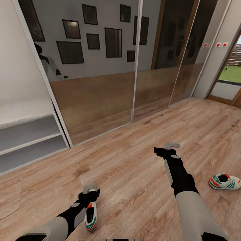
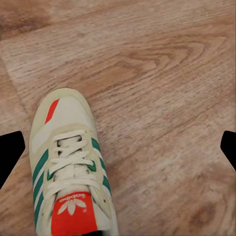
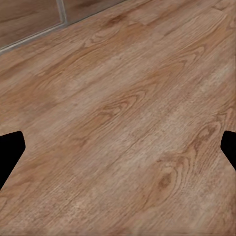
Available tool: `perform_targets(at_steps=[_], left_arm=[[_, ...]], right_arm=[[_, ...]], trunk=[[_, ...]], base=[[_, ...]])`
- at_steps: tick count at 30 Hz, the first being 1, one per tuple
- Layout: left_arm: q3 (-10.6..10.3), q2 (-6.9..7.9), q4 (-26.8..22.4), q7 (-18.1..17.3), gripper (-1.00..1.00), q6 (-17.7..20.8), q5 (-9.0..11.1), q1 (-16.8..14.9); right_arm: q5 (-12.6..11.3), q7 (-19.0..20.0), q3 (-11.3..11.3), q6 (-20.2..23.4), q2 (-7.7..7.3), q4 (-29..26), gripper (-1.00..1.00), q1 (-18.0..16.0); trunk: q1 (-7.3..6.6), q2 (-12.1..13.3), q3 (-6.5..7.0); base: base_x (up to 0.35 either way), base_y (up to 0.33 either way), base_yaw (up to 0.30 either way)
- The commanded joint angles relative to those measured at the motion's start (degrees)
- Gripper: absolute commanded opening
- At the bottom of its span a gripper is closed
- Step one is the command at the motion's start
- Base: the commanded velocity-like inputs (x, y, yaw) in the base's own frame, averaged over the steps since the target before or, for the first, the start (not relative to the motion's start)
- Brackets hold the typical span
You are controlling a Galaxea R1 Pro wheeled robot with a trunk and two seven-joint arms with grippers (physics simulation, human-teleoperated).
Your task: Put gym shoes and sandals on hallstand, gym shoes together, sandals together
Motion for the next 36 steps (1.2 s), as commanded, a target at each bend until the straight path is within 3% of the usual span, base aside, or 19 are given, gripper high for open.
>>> perform_targets(at_steps=[1, 12, 36], left_arm=[[0.18, -0.04, 0.10, -0.14, 1.00, -0.20, 0.47, -0.03], [0.18, -0.43, 0.21, -0.15, 1.00, -0.25, 0.51, -0.03], [0.30, -0.35, 4.46, 0.00, 1.00, -0.40, 1.12, 0.53]], right_arm=[[0.48, 0.08, -0.12, 0.31, 0.06, -0.08, 1.00, -0.03], [0.48, 0.08, -0.18, 0.31, 0.06, -0.08, 1.00, -0.03], [0.49, 0.08, -0.19, 0.31, 0.06, -0.08, 1.00, -0.03]], trunk=[[0.01, -0.03, -0.29], [0.30, -0.18, -3.40], [0.30, -0.18, -3.93]], base=[[0.000, 0.000, 0.000], [0.000, 0.000, 0.000], [0.000, 0.000, 0.000]])
